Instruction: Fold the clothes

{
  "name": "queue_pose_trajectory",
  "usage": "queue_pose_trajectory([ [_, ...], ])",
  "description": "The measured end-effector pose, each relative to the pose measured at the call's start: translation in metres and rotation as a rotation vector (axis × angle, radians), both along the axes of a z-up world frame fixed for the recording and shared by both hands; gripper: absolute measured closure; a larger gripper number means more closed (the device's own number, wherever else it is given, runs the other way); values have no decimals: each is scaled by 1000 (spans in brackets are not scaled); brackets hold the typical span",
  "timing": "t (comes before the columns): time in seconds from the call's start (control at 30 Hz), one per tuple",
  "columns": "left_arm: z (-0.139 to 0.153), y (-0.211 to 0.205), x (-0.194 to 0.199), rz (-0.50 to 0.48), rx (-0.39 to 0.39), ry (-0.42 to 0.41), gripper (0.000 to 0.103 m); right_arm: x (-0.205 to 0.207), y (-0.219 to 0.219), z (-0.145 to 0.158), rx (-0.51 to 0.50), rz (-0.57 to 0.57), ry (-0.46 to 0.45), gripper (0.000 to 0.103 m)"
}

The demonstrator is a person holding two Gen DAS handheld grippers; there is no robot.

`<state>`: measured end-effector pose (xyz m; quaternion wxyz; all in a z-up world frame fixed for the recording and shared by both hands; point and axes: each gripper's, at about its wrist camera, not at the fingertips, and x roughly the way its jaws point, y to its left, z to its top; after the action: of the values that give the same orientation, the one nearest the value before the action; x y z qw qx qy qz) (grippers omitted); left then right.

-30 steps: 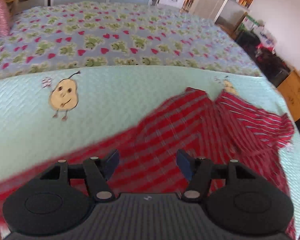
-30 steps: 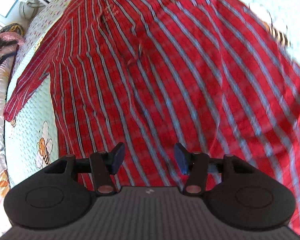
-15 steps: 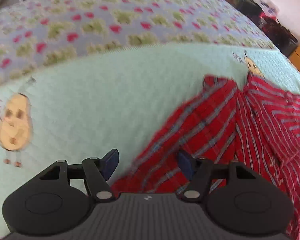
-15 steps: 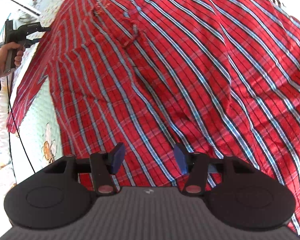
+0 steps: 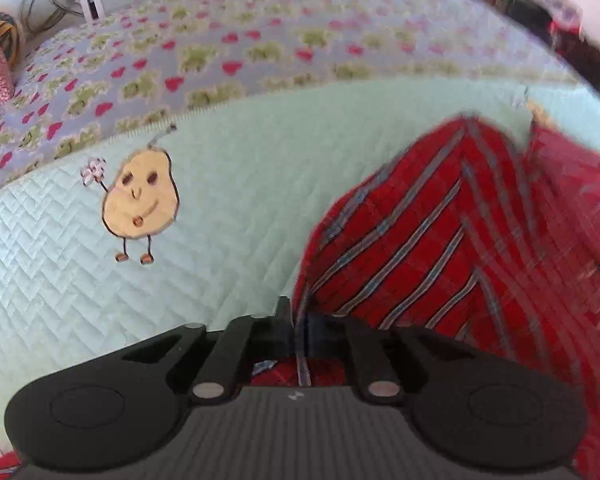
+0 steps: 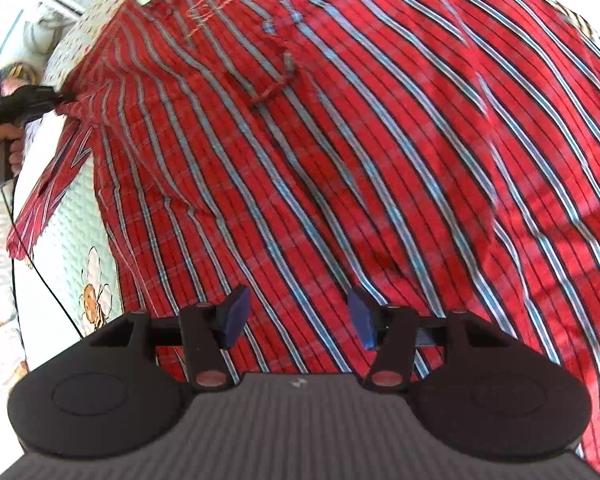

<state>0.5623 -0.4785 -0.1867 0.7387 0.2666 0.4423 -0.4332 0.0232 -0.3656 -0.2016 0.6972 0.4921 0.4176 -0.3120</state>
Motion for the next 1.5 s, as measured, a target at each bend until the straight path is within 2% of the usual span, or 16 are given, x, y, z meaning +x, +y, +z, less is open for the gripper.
queue_pose_trajectory([
  [0.1, -11, 2, -1, 72, 18, 53, 90, 1, -4, 5, -12, -1, 1, 47],
  [0.2, -4, 8, -12, 20, 10, 25, 90, -2, -5, 11, -29, -9, -6, 47],
  [0.4, -9, 33, -24, 46, -38, 70, 89, 31, -31, 45, -186, 53, -135, 47],
  [0.5, -13, 34, -27, 61, -74, 38, 88, 54, -49, 65, -255, 118, -172, 47],
  [0.6, 8, 37, -36, 51, -139, -29, 89, 72, -60, 82, -284, 165, -204, 45],
  [0.67, 26, 47, -37, 45, -213, -69, 82, 83, -68, 93, -304, 196, -226, 39],
  [0.73, 35, 61, -31, 99, -238, -93, 72, 95, -75, 105, -324, 227, -248, 37],
  [0.83, 36, 99, -18, 228, -276, -1, 72, 112, -87, 121, -353, 273, -280, 35],
  [0.93, 27, 147, -38, 331, -313, 60, 72, 136, -90, 111, -349, 291, -336, 35],
  [1.0, 16, 174, -64, 381, -318, 82, 72, 155, -112, 107, -374, 263, -378, 35],
  [1.1, -9, 197, -104, 417, -295, 123, 72, 187, -150, 101, -407, 224, -432, 35],
  [1.17, -28, 201, -122, 416, -270, 116, 72, 216, -181, 91, -442, 240, -426, 35],
  [1.23, -37, 202, -138, 372, -279, 34, 72, 247, -209, 73, -497, 286, -361, 35],
  [1.3, -39, 197, -146, 351, -273, -27, 71, 278, -235, 43, -524, 323, -246, 36],
  [1.43, -40, 196, -148, 358, -281, -44, 71, 308, -259, -1, -487, 265, -170, 45],
  [1.5, -41, 198, -146, 356, -285, -44, 71, 319, -260, -16, -488, 217, -135, 56],
])
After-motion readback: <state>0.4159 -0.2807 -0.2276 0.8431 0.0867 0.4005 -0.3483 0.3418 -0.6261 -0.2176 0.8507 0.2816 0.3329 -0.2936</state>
